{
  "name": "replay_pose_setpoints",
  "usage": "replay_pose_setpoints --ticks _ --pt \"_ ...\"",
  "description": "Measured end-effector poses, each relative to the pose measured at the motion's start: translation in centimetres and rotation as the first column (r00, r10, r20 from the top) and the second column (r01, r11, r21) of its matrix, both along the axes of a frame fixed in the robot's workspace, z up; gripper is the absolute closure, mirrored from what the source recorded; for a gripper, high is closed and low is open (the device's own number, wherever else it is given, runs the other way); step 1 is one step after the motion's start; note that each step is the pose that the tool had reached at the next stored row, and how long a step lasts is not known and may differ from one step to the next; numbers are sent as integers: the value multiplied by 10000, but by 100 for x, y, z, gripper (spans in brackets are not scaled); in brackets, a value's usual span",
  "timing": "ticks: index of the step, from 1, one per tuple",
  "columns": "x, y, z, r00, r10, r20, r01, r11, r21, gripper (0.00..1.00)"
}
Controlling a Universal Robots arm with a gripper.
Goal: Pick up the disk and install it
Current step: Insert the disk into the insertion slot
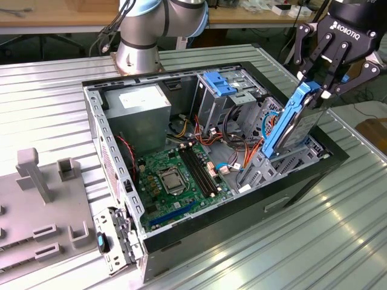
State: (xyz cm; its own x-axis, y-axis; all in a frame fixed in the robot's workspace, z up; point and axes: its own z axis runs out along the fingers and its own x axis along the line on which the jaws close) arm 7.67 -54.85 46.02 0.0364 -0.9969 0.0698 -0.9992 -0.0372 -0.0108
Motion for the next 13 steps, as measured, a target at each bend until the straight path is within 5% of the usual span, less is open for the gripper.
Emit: replay_pose_setpoints --ticks 13 --pt "-8 1 -70 10000 100 0 -100 10000 -2 63"
